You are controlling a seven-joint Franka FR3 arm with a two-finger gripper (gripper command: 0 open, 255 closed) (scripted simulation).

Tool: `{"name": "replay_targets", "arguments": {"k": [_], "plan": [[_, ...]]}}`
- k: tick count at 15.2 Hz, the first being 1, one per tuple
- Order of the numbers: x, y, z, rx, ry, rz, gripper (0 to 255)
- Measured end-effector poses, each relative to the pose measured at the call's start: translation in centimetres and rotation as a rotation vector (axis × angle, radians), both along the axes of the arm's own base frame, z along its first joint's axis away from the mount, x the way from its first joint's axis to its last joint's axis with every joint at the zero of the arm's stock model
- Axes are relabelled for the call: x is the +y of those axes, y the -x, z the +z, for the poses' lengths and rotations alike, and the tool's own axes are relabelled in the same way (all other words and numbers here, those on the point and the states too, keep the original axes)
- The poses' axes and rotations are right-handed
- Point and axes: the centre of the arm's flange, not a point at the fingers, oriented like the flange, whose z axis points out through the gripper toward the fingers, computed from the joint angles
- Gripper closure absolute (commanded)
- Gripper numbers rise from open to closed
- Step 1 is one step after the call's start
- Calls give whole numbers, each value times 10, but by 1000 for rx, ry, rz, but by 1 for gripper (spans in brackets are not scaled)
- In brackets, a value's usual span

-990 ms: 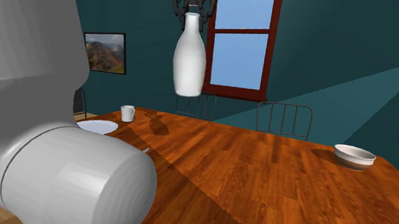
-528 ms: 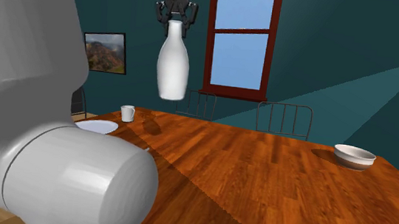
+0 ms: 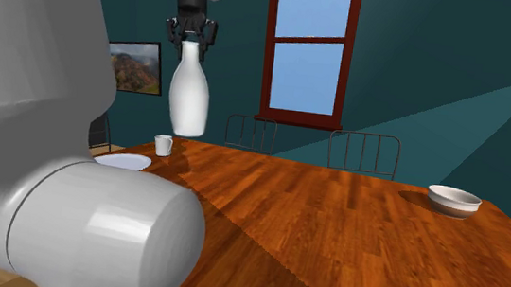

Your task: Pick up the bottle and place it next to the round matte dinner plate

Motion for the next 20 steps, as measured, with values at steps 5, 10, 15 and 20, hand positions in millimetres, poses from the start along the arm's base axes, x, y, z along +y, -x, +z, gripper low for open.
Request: {"name": "replay_targets", "arguments": {"k": [5,10,15,20], "plan": [[60,1,-27,0,0,0,255],[122,7,-54,0,0,1,255],[182,12,-78,0,0,0,255],[242,15,-105,0,0,0,255]]}}
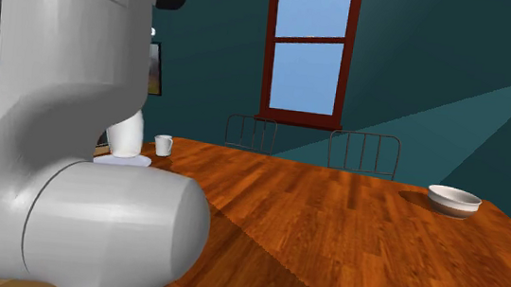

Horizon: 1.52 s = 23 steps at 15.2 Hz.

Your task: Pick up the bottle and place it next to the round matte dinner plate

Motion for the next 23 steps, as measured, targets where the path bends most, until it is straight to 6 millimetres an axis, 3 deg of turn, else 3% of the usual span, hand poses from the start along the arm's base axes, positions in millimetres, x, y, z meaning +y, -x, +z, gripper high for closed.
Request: {"name": "replay_targets", "arguments": {"k": [12,23], "plan": [[146,11,-64,0,-1,0,255],[153,12,-122,0,0,-2,255]]}}
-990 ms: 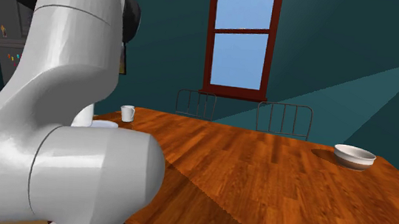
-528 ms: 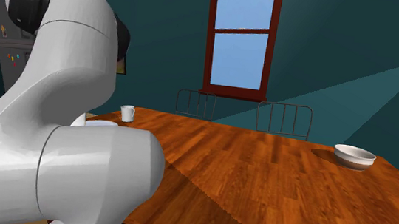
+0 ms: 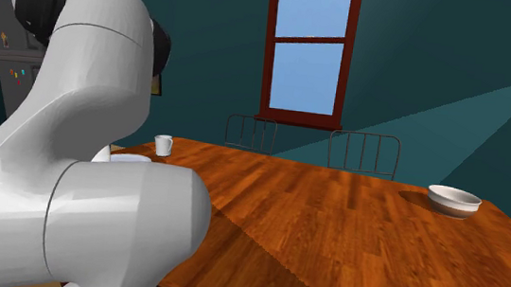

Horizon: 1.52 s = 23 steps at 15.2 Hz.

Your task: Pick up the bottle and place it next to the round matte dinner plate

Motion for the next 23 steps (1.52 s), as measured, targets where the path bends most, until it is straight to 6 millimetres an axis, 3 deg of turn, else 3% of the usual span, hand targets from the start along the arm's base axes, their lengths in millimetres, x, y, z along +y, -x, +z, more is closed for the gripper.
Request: {"name": "replay_targets", "arguments": {"k": [4,10,11,17,21,23], "plan": [[0,-1,-17,0,0,0,255],[0,0,-19,0,-1,0,255],[0,0,-19,0,-1,0,0],[0,0,-19,-1,-1,0,0],[1,-3,20,-2,-3,0,0],[0,-2,29,-1,-2,0,0]]}}
